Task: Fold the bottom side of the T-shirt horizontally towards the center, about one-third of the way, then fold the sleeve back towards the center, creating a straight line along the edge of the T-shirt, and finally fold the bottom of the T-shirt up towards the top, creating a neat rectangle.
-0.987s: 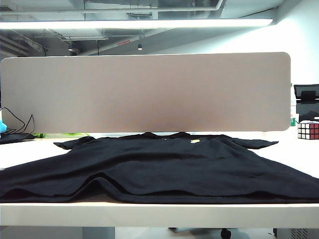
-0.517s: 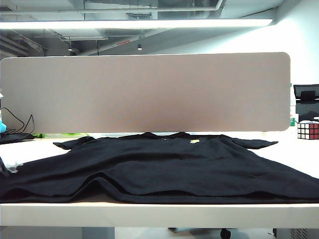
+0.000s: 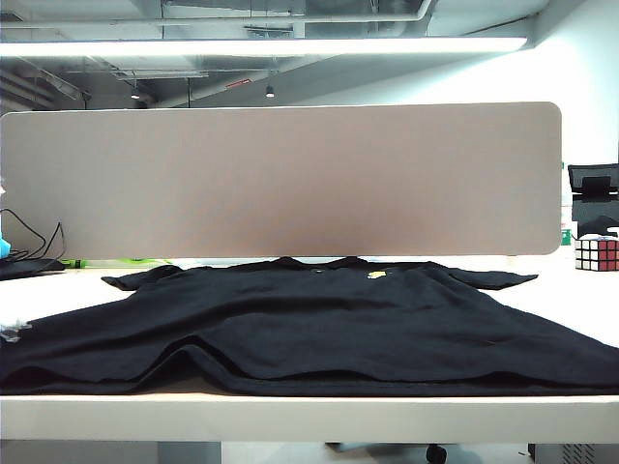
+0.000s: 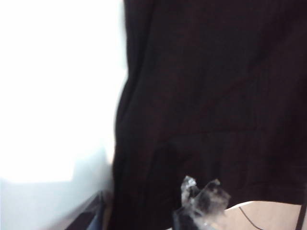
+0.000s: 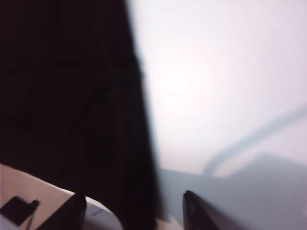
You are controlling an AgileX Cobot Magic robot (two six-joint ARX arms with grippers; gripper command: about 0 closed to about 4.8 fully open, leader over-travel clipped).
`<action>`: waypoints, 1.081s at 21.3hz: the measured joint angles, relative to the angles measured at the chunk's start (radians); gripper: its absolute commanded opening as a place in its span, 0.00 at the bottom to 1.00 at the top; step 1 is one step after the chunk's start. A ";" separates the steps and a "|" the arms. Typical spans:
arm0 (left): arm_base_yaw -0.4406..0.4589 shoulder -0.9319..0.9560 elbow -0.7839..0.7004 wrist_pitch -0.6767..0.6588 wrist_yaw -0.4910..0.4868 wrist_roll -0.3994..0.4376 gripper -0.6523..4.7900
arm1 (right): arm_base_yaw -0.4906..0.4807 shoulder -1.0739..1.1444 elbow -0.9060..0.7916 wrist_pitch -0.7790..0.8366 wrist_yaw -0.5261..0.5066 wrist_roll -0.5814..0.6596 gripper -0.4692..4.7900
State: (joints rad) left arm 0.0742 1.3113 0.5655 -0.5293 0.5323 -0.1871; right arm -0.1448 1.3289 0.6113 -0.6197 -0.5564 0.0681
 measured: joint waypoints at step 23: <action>0.000 0.001 0.046 -0.110 -0.077 0.094 0.46 | 0.003 0.036 -0.003 -0.022 -0.101 -0.013 0.63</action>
State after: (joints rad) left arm 0.0746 1.3125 0.6117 -0.6392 0.4557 -0.0929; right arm -0.1413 1.3651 0.6083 -0.6418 -0.6579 0.0547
